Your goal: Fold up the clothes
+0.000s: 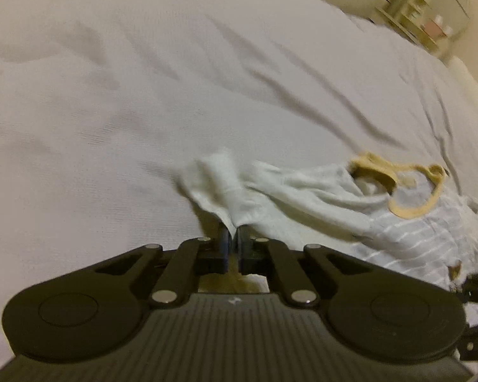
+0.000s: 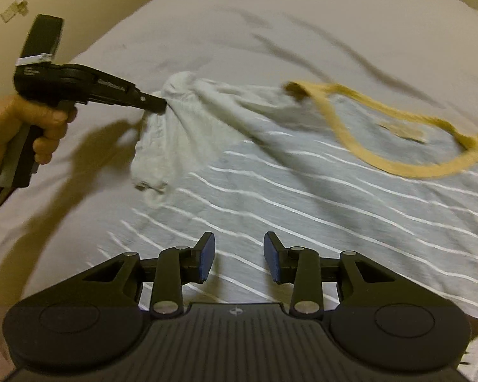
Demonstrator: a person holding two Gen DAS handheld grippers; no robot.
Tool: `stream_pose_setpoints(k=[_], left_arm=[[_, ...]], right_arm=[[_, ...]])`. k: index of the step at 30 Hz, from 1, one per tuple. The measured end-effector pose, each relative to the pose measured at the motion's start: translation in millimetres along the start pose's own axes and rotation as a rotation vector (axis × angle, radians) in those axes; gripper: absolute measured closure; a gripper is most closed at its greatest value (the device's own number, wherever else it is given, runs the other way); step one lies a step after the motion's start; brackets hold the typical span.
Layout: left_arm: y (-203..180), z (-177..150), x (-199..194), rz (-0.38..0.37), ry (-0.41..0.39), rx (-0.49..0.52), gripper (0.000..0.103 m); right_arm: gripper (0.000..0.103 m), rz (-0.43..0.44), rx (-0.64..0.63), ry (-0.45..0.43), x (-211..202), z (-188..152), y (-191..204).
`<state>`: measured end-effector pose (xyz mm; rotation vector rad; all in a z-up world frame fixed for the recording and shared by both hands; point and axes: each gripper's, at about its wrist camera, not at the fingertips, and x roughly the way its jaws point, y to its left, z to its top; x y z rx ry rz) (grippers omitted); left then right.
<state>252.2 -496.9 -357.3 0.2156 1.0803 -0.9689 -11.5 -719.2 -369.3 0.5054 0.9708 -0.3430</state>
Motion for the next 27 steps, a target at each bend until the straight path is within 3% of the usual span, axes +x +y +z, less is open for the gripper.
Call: stream_pose_setpoints(k=[5, 8, 11, 13, 15, 17, 19, 21, 23, 24, 25, 26, 27], left_arm=[[36.0, -13.8, -39.8, 0.101, -0.038, -0.057, 0.101], [59.9, -23.9, -48.1, 0.106, -0.047, -0.143, 0.099], [59.7, -35.2, -48.9, 0.039, -0.048, -0.151, 0.097], [55.3, -42.6, -50.5, -0.014, -0.04, -0.132, 0.086], [47.8, -48.6, -45.6, -0.075, -0.032, -0.123, 0.082], [43.3, -49.1, -36.2, -0.109, -0.017, -0.128, 0.078], [40.7, -48.7, -23.7, -0.146, 0.005, -0.141, 0.07], [41.4, -47.8, -8.3, -0.179, 0.026, -0.161, 0.069], [44.1, -46.3, 6.5, -0.204, 0.024, -0.184, 0.083], [46.1, -43.6, 8.4, -0.208, 0.008, -0.201, 0.103], [48.1, -40.7, 9.5, -0.211, -0.01, -0.218, 0.103], [50.6, -37.8, 3.7, -0.205, -0.04, -0.229, 0.103], [53.2, -34.8, -3.2, -0.199, -0.072, -0.239, 0.103]], right_arm=[[0.065, 0.02, -0.098, -0.012, 17.8, 9.7, 48.7], [0.065, 0.035, -0.165, -0.013, 27.5, 13.4, 75.7], [0.065, 0.037, -0.22, -0.005, 37.5, 13.8, 98.2], [0.065, 0.003, -0.298, -0.005, 44.1, 11.3, 116.1], [0.065, -0.03, -0.368, -0.003, 54.0, 9.4, 131.3], [0.065, -0.108, -0.442, -0.004, 65.7, 8.5, 144.2], [0.057, -0.192, -0.519, -0.003, 79.1, 7.5, 155.3], [0.057, -0.266, -0.599, 0.0, 95.3, 5.6, 162.8], [0.066, -0.323, -0.684, -0.004, 109.3, 2.8, 167.6], [0.079, -0.344, -0.709, -0.009, 113.8, 2.8, 168.6], [0.096, -0.362, -0.724, -0.015, 116.8, 3.7, 168.9], [0.103, -0.364, -0.713, -0.029, 116.1, 6.6, 168.1], [0.101, -0.343, -0.687, -0.053, 110.6, 10.0, 167.7]])
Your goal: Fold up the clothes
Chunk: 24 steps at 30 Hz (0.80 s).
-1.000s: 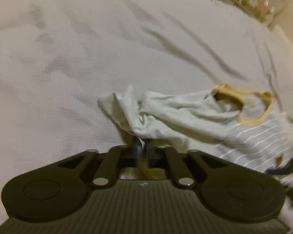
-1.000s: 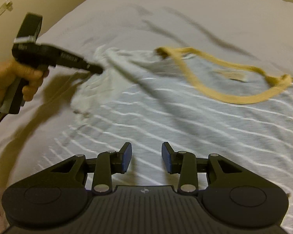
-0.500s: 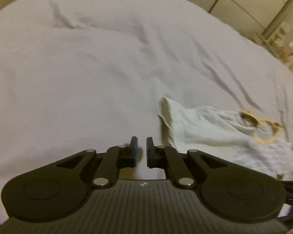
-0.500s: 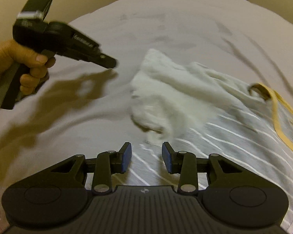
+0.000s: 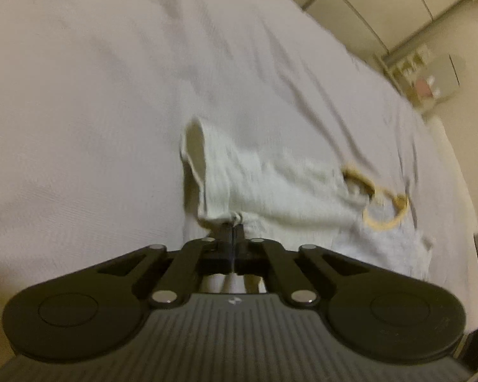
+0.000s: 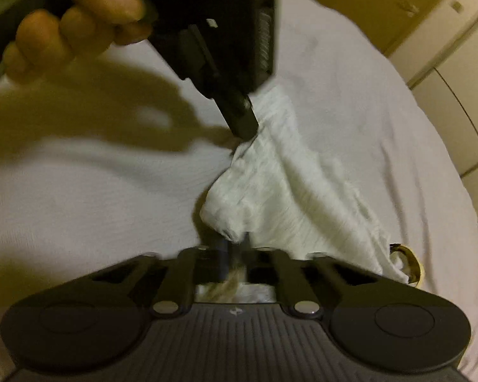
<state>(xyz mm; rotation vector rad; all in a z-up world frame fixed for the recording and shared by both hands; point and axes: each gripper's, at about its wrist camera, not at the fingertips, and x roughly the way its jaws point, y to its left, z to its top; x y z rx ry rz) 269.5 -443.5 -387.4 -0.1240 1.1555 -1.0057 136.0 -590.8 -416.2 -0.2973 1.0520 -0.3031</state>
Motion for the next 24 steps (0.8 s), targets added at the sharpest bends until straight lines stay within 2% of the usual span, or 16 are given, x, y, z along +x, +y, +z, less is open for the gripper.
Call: stream_pose_setpoints(k=[3, 5, 6, 10, 11, 12, 13, 14, 19, 22, 24], left_arm=[[6.2, 10.0, -27.7, 0.035, -0.07, -0.01, 0.103], [12.5, 13.4, -39.9, 0.06, -0.081, -0.008, 0.103], [15.2, 13.6, -44.8, 0.066, -0.073, 0.0, 0.103], [15.9, 1.3, -54.8, 0.068, -0.005, 0.065, 0.103], [14.2, -5.5, -55.2, 0.057, 0.021, 0.082, 0.101], [12.6, -12.2, -55.6, 0.046, 0.047, 0.098, 0.091], [11.0, -18.9, -56.0, 0.035, 0.073, 0.114, 0.077], [8.9, -26.5, -52.2, 0.025, 0.1, 0.11, 0.071], [-0.2, -53.3, -28.7, -0.03, 0.172, 0.049, 0.067], [-8.8, -56.9, -15.3, -0.05, 0.18, 0.009, 0.07], [-13.7, -52.2, -11.6, -0.017, 0.163, 0.019, 0.1]], right_arm=[[0.099, 0.088, 0.072, -0.096, -19.3, 3.4, -7.5], [0.097, 0.158, 0.097, -0.132, -27.5, 3.0, -8.1], [0.096, 0.177, 0.124, -0.134, -30.1, 1.6, -10.0], [0.077, 0.201, 0.243, -0.109, -41.1, -9.6, -22.3], [0.074, 0.206, 0.256, -0.102, -46.0, -13.6, -22.3], [0.069, 0.212, 0.266, -0.095, -50.9, -17.5, -21.6], [0.065, 0.22, 0.267, -0.087, -54.3, -21.6, -20.0], [0.063, 0.228, 0.263, -0.079, -56.9, -26.0, -18.0], [0.061, 0.205, 0.235, -0.032, -60.3, -40.2, -0.7], [0.06, 0.163, 0.261, -0.005, -57.3, -39.5, 11.4], [0.058, 0.189, 0.293, 0.029, -49.9, -39.8, 13.3]])
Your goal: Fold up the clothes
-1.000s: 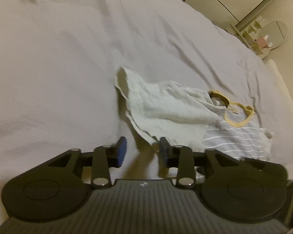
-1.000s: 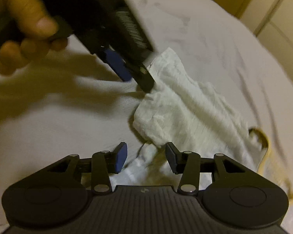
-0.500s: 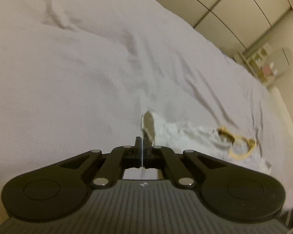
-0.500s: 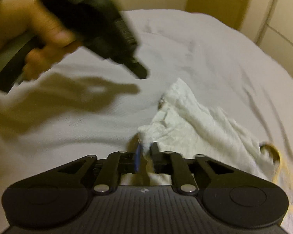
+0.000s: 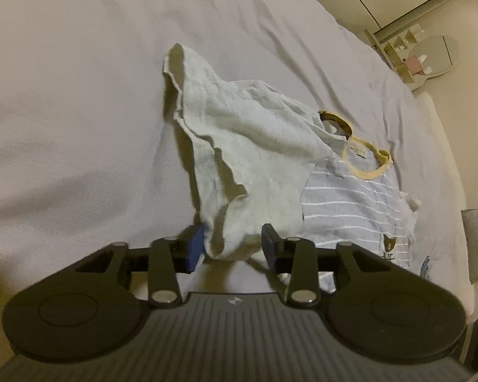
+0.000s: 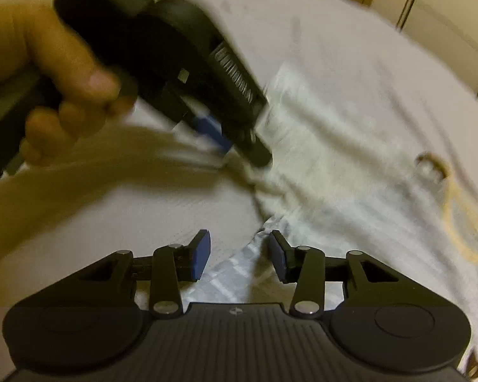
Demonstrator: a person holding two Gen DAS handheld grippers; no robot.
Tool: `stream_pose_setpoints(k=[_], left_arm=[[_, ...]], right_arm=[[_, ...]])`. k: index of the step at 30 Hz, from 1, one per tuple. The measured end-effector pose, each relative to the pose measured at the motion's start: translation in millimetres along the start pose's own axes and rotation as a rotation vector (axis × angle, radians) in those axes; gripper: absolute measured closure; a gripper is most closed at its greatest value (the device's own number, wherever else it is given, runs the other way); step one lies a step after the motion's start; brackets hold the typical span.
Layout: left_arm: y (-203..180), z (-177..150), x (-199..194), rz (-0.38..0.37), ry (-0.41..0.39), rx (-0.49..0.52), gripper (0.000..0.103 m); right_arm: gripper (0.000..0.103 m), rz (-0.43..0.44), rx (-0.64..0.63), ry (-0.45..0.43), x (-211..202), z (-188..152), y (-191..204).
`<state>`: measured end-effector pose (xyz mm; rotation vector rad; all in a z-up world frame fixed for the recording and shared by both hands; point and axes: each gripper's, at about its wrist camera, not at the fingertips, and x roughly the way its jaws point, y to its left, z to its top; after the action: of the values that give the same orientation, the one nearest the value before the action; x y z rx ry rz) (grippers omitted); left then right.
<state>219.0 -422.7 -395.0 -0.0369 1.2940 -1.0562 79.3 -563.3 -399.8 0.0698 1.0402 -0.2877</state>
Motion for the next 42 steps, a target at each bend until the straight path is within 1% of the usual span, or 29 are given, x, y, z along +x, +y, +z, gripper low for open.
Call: stream_pose_setpoints(k=[2, 4, 5, 8, 10, 12, 14, 15, 17, 20, 21, 22, 25, 27, 29, 30, 32, 35, 36, 37, 38, 39, 40, 41, 42], left_arm=[[-1.0, 2.5, -6.7, 0.048, -0.034, 0.007, 0.1], [-3.1, 4.5, -14.2, 0.069, -0.058, 0.019, 0.1], [-5.3, 3.7, -16.4, 0.076, -0.052, 0.033, 0.099], [-12.3, 0.7, -22.0, 0.095, -0.025, 0.077, 0.098], [-12.2, -1.2, -28.1, 0.13, -0.026, 0.087, 0.095], [-9.9, 0.0, -34.4, 0.175, -0.04, 0.087, 0.095], [-8.3, 3.2, -40.5, 0.219, -0.061, 0.087, 0.095], [-12.5, 6.0, -42.7, 0.237, -0.076, 0.109, 0.095], [-28.5, 13.8, -41.5, 0.247, -0.102, 0.171, 0.095], [-58.0, 26.5, -25.2, 0.209, -0.101, 0.282, 0.095], [-69.2, 30.9, -18.1, 0.194, -0.099, 0.322, 0.094], [-81.3, 35.4, -6.5, 0.176, -0.092, 0.358, 0.09], [-116.9, 48.5, 32.8, 0.134, -0.078, 0.462, 0.088], [-135.7, 57.9, 57.6, 0.129, -0.069, 0.507, 0.087], [-150.8, 67.4, 77.2, 0.117, -0.06, 0.518, 0.087], [-159.2, 72.4, 86.8, 0.111, -0.054, 0.523, 0.086], [-172.5, 77.6, 100.3, 0.109, -0.043, 0.533, 0.086], [-186.9, 79.9, 116.9, 0.111, -0.031, 0.545, 0.082], [-189.8, 79.4, 120.2, 0.113, -0.027, 0.547, 0.082], [-192.5, 77.9, 122.5, 0.122, -0.026, 0.553, 0.082], [-195.1, 76.4, 124.7, 0.132, -0.026, 0.56, 0.082], [-198.1, 74.4, 126.7, 0.139, -0.028, 0.574, 0.082], [-201.0, 72.5, 128.1, 0.146, -0.03, 0.591, 0.082], [-203.2, 71.7, 129.5, 0.151, -0.032, 0.604, 0.081], [-204.8, 70.9, 131.2, 0.157, -0.034, 0.613, 0.08]], right_arm=[[0.057, 0.06, 0.023, 0.019, 5.0, -0.9, 4.6], [0.059, 0.134, 0.053, 0.013, -1.0, -0.4, 4.3], [0.059, 0.173, 0.069, 0.007, -5.2, 0.1, 3.6], [0.059, 0.202, 0.07, -0.025, -24.5, -5.7, 1.0], [0.058, 0.195, 0.1, -0.05, -37.8, -12.3, -10.4], [0.058, 0.155, 0.139, -0.074, -48.6, -21.1, -31.0], [0.058, 0.096, 0.172, -0.081, -52.9, -31.0, -58.2], [0.057, 0.06, 0.189, -0.078, -54.3, -37.9, -74.5], [0.056, -0.011, 0.224, -0.064, -56.1, -51.8, -108.2], [0.056, -0.11, 0.284, -0.035, -52.1, -71.4, -170.5], [0.056, -0.142, 0.306, -0.028, -49.8, -77.3, -193.4], [0.056, -0.169, 0.325, -0.027, -49.8, -82.6, -214.1], [0.056, -0.219, 0.374, -0.048, -53.8, -88.9, -272.9], [0.055, -0.244, 0.39, -0.077, -58.7, -85.0, -306.8], [0.055, -0.252, 0.369, -0.104, -57.8, -76.4, -335.1], [0.053, -0.252, 0.328, -0.105, -54.5, -68.6, -345.6], [0.052, -0.245, 0.216, -0.088, -42.9, -54.8, -357.2], [0.052, -0.198, 0.064, -0.026, -16.2, -42.4, -365.8], [0.052, -0.17, 0.032, 0.004, -6.2, -40.2, -367.9], [0.053, -0.162, -0.016, 0.047, 4.7, -39.5, -367.7], [0.054, -0.182, -0.076, 0.08, 10.5, -41.8, -363.6], [0.056, -0.231, -0.135, 0.087, 15.3, -44.6, -361.7], [0.056, -0.291, -0.157, 0.072, 17.8, -46.4, -363.9], [0.056, -0.314, -0.117, 0.053, 16.7, -47.2, -371.8], [0.056, -0.315, -0.052, 0.038, 14.7, -47.4, -382.4]])
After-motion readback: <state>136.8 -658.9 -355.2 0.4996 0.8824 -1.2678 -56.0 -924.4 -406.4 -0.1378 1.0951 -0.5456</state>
